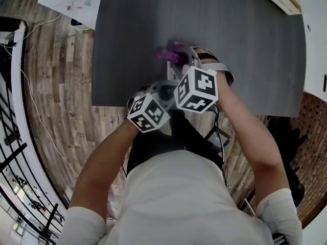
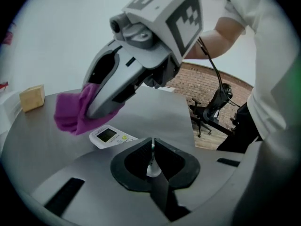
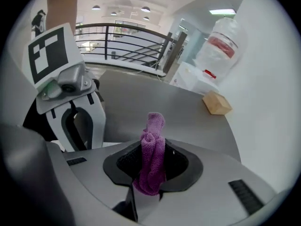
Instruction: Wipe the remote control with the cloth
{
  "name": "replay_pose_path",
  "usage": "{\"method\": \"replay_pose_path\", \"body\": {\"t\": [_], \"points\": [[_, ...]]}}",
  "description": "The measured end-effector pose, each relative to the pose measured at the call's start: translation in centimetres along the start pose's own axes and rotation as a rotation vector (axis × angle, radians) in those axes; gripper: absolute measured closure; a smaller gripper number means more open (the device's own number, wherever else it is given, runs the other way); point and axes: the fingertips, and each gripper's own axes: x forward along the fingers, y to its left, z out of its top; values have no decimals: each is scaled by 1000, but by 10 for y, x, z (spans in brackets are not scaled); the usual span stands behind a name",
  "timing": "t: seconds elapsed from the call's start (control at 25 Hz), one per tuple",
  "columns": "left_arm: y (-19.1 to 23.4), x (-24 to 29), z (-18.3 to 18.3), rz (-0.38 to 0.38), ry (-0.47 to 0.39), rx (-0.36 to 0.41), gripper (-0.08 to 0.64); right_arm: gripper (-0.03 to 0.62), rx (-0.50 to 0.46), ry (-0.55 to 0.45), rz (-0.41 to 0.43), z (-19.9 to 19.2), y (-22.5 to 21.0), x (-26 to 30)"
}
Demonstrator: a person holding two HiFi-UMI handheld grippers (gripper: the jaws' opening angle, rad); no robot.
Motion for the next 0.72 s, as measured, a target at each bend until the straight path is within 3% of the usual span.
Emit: {"method": "replay_pose_path", "body": {"t": [0.16,0.44,0.6,0.72], "points": [[-1,0,1,5,-2,2,546,491,-52,-2,24,-1,20,13],[0,1,1,11,-5,1,546,491,17,34,10,-34,15,5],[0,0,0,4,-2,-18,546,491,30,130,1,-71,17,1],[-1,-1,-1,-15,8,-40,545,491,117,176,-19,-97,15,-7]]}}
